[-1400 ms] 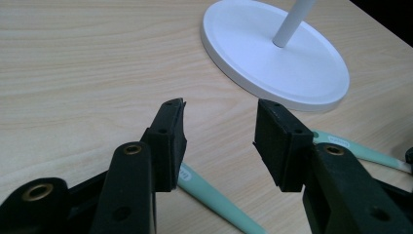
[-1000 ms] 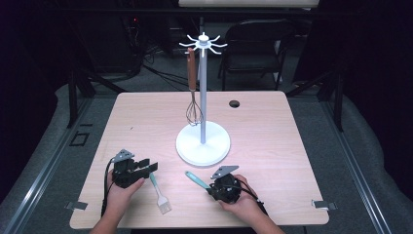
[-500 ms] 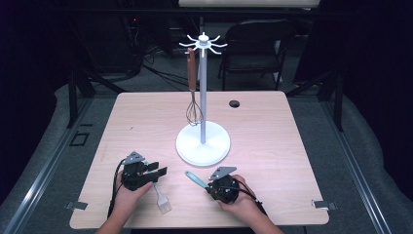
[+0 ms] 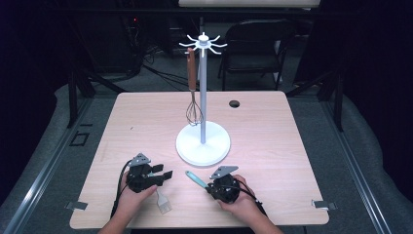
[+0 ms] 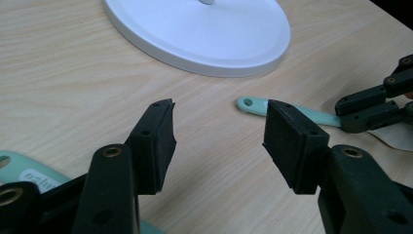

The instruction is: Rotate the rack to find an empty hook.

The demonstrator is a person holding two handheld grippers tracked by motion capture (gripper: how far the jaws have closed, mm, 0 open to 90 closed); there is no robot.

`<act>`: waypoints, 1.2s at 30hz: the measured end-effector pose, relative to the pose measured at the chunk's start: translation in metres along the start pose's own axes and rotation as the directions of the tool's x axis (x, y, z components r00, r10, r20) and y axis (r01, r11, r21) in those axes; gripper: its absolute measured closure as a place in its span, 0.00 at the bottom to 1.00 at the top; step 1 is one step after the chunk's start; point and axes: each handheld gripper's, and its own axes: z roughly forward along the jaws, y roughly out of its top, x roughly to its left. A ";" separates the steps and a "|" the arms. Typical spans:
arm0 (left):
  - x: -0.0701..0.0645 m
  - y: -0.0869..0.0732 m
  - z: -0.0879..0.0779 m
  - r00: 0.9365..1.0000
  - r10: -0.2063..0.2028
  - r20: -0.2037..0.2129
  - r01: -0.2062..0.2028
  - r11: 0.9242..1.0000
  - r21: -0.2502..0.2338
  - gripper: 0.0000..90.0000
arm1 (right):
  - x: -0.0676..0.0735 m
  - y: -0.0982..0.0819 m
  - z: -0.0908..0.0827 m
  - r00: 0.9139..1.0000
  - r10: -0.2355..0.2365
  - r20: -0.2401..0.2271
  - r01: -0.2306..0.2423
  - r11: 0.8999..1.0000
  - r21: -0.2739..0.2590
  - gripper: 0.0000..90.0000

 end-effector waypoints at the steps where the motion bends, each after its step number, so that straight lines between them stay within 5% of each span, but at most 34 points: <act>1: 0.000 0.000 0.000 1.000 0.002 0.004 -0.002 1.000 0.000 0.49 | 0.000 0.000 0.000 1.000 -0.003 -0.003 0.003 1.000 0.001 0.90; 10: -0.016 -0.001 0.015 0.997 0.033 0.074 -0.035 0.999 0.029 0.46 | 0.001 0.000 -0.004 1.000 -0.014 -0.013 0.014 0.999 -0.034 0.90; 19: -0.022 -0.002 0.024 0.992 0.005 0.128 -0.010 0.999 0.039 0.44 | 0.004 0.002 -0.010 0.999 -0.017 -0.033 0.014 0.996 -0.089 0.90; 36: -0.034 -0.001 0.034 0.973 -0.012 0.229 -0.004 0.998 0.066 0.43 | 0.018 0.006 -0.014 0.993 -0.096 -0.070 0.085 0.985 -0.149 0.90</act>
